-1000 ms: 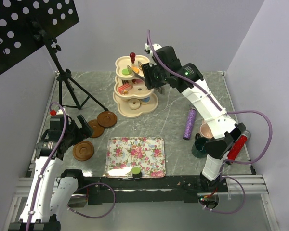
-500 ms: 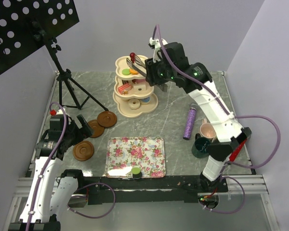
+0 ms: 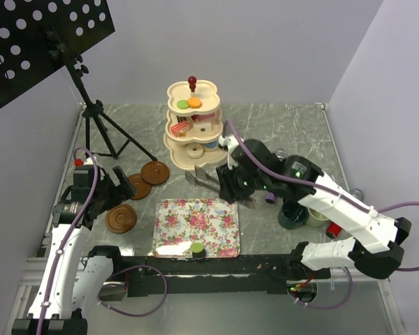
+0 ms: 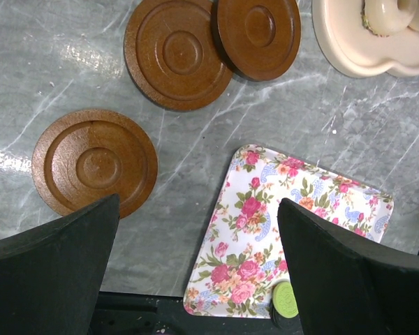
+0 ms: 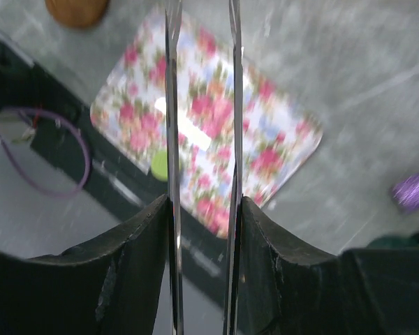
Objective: Serve the afternoon tea
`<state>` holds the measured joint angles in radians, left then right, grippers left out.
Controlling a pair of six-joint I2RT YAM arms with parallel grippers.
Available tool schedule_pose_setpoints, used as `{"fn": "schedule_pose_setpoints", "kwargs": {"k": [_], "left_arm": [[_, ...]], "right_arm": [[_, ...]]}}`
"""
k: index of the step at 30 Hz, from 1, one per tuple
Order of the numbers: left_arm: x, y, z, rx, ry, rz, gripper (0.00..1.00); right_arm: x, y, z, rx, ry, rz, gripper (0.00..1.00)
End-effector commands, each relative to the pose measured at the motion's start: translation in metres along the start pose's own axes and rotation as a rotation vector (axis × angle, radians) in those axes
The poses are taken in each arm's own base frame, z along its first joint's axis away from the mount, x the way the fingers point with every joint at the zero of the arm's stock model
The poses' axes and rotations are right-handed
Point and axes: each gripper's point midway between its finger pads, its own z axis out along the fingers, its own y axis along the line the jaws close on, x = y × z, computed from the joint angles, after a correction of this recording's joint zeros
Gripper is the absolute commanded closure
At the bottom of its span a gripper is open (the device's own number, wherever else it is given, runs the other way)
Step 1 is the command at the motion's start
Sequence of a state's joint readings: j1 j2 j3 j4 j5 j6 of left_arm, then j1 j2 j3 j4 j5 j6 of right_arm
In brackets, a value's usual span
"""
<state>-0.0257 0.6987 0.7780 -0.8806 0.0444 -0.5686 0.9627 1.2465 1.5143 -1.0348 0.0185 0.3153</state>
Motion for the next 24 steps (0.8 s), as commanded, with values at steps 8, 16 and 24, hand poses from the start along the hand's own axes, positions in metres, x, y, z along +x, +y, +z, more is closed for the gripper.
{"fn": "schedule_pose_setpoints", "kwargs": {"k": [8, 16, 24], "left_arm": [[-0.003, -0.008, 0.000, 0.044, -0.007, 0.013, 0.00], [-0.004, -0.008, -0.002, 0.050, -0.014, 0.017, 0.00], [-0.004, -0.009, -0.002, 0.053, -0.016, 0.016, 0.00]], "right_arm": [[0.108, 0.034, -0.011, -0.090, 0.283, 0.293, 0.52], [0.151, 0.052, -0.002, -0.150, 0.435, 0.323, 0.51], [0.154, 0.063, 0.008, -0.142, 0.485, 0.278, 0.48]]}}
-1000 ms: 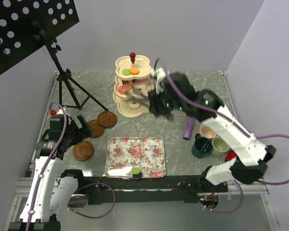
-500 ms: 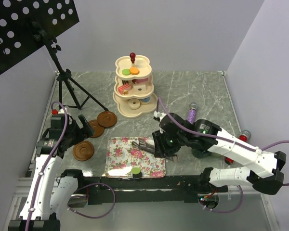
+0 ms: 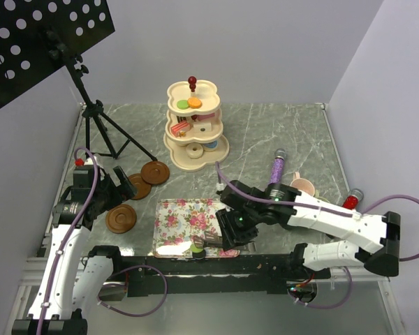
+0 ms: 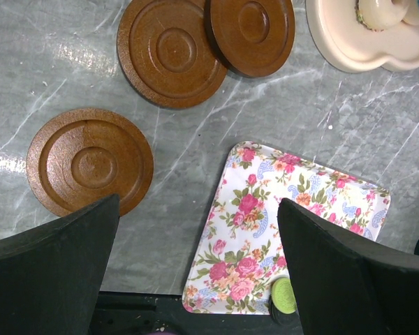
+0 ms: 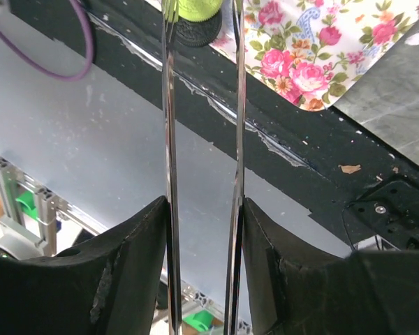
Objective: Serve the afternoon tea
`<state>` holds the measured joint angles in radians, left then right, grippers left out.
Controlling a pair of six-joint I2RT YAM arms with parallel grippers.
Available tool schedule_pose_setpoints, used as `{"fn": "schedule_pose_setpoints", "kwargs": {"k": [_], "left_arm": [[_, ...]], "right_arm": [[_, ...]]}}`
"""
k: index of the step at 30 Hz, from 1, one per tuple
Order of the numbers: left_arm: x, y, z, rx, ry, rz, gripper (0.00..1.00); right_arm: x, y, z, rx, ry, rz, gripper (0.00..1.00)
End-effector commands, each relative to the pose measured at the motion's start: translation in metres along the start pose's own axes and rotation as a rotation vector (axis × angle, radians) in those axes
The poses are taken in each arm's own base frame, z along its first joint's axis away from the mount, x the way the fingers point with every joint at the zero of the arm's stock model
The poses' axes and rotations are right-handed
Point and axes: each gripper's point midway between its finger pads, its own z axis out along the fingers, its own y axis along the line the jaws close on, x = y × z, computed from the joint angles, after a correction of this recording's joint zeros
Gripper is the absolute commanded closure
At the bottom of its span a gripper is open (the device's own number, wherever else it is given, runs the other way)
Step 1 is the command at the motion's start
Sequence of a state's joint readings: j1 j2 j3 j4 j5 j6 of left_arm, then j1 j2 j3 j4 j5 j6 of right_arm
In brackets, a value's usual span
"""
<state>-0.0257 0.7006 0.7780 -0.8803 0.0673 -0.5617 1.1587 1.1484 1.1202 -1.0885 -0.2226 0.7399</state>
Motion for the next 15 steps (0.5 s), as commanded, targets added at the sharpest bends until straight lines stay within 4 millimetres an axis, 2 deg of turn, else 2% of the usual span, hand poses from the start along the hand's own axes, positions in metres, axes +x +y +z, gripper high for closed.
{"fn": "schedule_pose_setpoints", "kwargs": {"k": [1, 15], "left_arm": [[-0.006, -0.006, -0.002, 0.036, -0.028, 0.011, 0.00], [-0.005, -0.006, -0.002, 0.035, -0.026, 0.009, 0.00]], "right_arm": [[-0.005, 0.016, 0.001, -0.022, 0.003, -0.013, 0.48], [-0.012, 0.027, 0.000, 0.009, 0.019, -0.054, 0.46]]}}
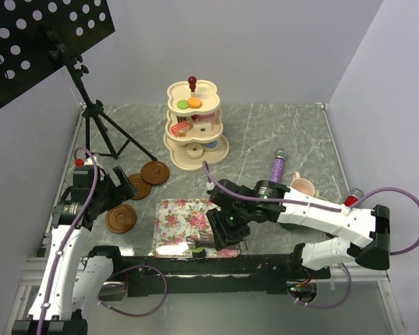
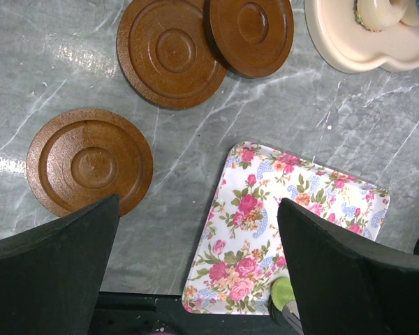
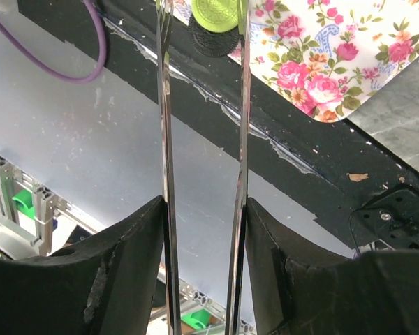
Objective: Serve the afternoon tea
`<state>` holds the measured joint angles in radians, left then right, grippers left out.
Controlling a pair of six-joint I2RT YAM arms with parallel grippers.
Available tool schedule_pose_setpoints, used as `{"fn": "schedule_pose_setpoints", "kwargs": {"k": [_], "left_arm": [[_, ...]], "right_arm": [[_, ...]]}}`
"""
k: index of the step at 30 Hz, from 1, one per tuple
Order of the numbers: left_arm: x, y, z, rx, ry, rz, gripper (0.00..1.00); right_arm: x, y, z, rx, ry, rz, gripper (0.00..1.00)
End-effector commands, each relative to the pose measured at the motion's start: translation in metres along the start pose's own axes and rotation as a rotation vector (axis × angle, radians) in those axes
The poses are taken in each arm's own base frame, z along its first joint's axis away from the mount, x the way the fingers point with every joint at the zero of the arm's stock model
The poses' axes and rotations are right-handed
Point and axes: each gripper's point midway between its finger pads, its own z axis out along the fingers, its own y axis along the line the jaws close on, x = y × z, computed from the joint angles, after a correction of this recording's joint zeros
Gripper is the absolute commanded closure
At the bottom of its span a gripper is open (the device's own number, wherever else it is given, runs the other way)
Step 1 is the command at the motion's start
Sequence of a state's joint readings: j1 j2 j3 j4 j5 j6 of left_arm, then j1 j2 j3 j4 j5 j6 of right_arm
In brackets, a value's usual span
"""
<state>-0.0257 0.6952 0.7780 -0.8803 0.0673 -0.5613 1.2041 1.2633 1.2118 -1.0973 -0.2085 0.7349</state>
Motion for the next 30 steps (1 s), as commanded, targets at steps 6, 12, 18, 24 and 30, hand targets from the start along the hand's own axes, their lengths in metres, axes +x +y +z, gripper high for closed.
{"fn": "schedule_pose_setpoints", "kwargs": {"k": [6, 12, 18, 24, 30], "left_arm": [[-0.005, -0.005, -0.001, 0.030, -0.025, 0.008, 0.00], [-0.005, -0.005, -0.002, 0.031, -0.026, 0.008, 0.00], [-0.006, -0.005, -0.002, 0.031, -0.028, 0.006, 0.00], [-0.005, -0.006, -0.002, 0.031, -0.026, 0.007, 0.00], [-0.005, -0.005, -0.002, 0.030, -0.027, 0.007, 0.00]], "right_arm": [[-0.001, 0.008, -0.005, 0.028, 0.020, -0.031, 0.45], [0.001, 0.009, -0.003, 0.040, 0.033, -0.047, 0.44], [0.003, 0.009, 0.001, 0.051, 0.048, -0.052, 0.44], [0.003, 0.009, 0.004, 0.055, 0.058, -0.053, 0.44], [0.003, 0.008, 0.006, 0.063, 0.064, -0.057, 0.48]]}}
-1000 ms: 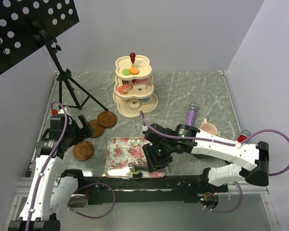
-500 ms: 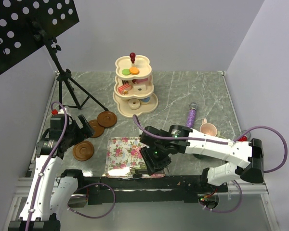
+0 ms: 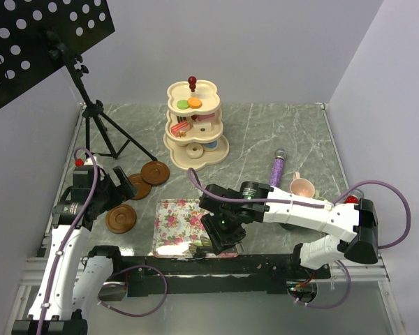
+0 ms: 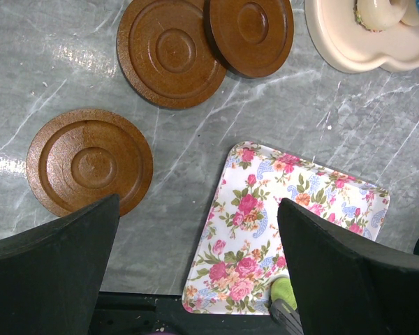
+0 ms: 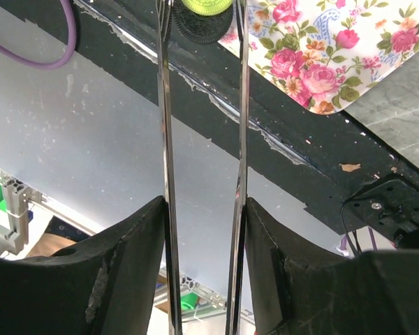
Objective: Serve the afternoon tea
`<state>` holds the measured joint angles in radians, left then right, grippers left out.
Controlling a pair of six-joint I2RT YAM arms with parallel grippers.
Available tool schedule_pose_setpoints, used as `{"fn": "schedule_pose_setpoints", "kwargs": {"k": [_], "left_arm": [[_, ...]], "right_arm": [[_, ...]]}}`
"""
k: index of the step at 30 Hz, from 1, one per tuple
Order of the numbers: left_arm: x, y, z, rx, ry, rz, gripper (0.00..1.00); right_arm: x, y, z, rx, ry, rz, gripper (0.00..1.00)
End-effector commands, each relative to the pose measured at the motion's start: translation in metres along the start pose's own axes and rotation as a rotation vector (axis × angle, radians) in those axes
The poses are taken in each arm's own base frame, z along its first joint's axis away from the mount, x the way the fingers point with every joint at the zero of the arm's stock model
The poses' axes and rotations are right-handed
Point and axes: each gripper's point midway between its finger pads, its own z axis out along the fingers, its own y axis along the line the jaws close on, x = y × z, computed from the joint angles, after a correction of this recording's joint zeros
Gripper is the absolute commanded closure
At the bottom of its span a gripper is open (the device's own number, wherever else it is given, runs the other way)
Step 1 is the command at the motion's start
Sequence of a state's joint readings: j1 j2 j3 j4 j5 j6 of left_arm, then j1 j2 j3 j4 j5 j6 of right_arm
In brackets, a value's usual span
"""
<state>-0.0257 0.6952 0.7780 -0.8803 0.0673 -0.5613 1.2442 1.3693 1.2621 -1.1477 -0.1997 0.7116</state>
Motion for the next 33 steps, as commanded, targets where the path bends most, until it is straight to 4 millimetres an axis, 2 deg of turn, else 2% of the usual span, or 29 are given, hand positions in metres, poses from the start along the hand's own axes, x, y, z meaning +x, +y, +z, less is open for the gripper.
{"fn": "schedule_pose_setpoints", "kwargs": {"k": [1, 11, 18, 22, 25, 33], "left_arm": [[-0.005, -0.005, -0.002, 0.030, -0.027, 0.008, 0.00], [-0.005, -0.005, 0.000, 0.025, -0.019, 0.008, 0.00], [-0.004, -0.004, 0.001, 0.020, -0.015, 0.005, 0.00], [-0.004, -0.003, 0.001, 0.016, -0.012, 0.005, 0.00], [-0.004, -0.003, 0.001, 0.010, -0.012, 0.002, 0.00], [-0.006, -0.001, 0.000, -0.001, -0.026, -0.008, 0.00]], "right_arm": [[-0.003, 0.006, -0.009, -0.007, -0.024, -0.014, 0.49], [-0.014, 0.002, -0.024, 0.018, -0.106, -0.015, 0.53], [-0.033, 0.007, -0.044, 0.024, -0.186, -0.042, 0.53], [-0.038, 0.000, -0.038, 0.060, -0.186, -0.058, 0.53], [-0.044, -0.010, -0.026, 0.102, -0.191, -0.075, 0.53], [-0.063, -0.016, -0.007, 0.146, -0.201, -0.135, 0.52]]}}
